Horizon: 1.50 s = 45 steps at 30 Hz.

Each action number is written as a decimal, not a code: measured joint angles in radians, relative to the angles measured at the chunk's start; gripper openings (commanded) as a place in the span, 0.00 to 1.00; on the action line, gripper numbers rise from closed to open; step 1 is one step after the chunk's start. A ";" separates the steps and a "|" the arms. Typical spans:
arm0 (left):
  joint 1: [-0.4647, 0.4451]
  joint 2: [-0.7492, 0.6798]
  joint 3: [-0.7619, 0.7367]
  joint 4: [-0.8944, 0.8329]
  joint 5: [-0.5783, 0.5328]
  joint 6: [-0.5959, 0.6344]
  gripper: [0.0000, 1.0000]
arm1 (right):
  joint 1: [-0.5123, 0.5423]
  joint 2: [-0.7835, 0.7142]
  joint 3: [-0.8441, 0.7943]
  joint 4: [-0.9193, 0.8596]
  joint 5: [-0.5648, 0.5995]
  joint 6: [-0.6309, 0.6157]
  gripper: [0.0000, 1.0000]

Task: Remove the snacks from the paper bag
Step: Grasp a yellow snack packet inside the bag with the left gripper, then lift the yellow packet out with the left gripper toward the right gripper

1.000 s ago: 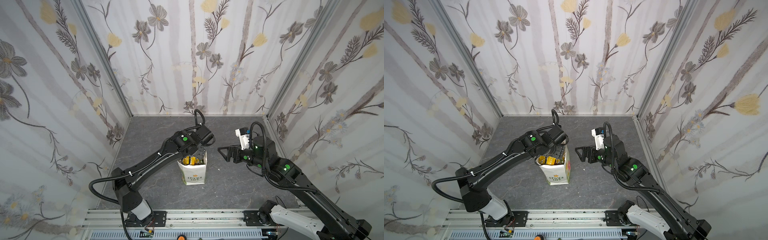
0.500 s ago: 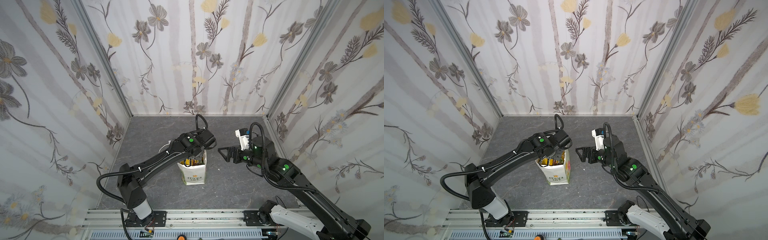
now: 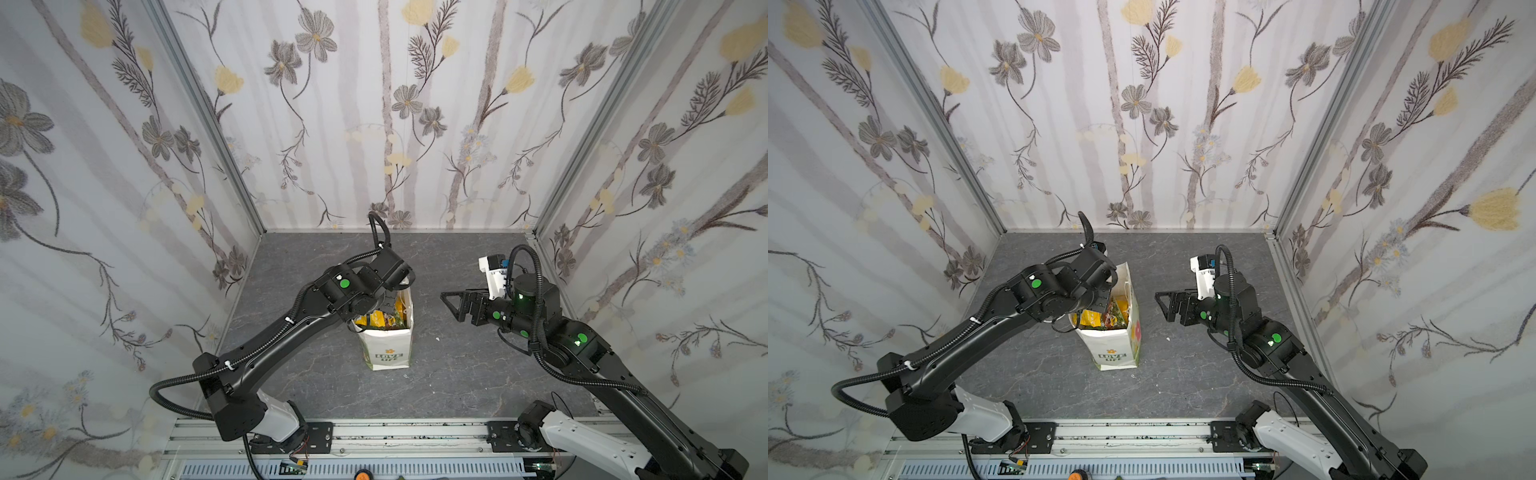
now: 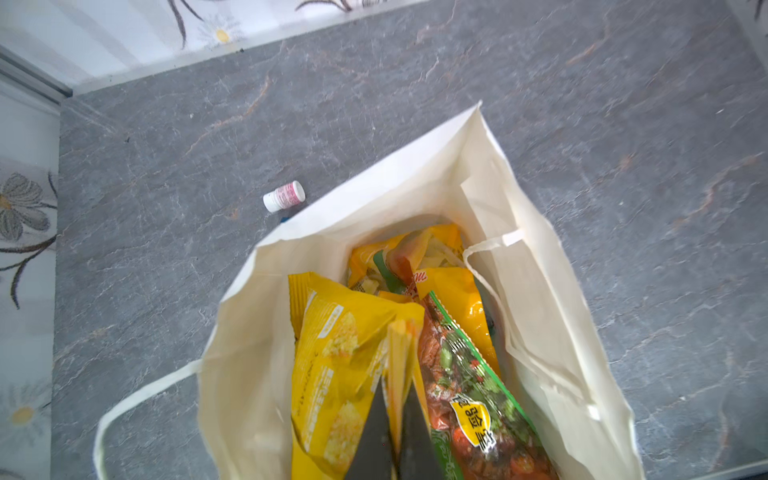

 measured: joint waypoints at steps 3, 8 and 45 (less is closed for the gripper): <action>0.021 -0.066 0.014 0.026 0.023 0.010 0.00 | -0.007 -0.014 0.007 0.015 0.000 0.008 0.97; 0.075 -0.180 0.029 0.118 0.125 0.036 0.00 | -0.023 -0.037 0.010 0.068 -0.001 0.036 0.97; 0.203 -0.111 -0.097 1.240 0.797 -0.540 0.00 | -0.051 0.157 -0.053 1.085 -0.397 0.592 0.24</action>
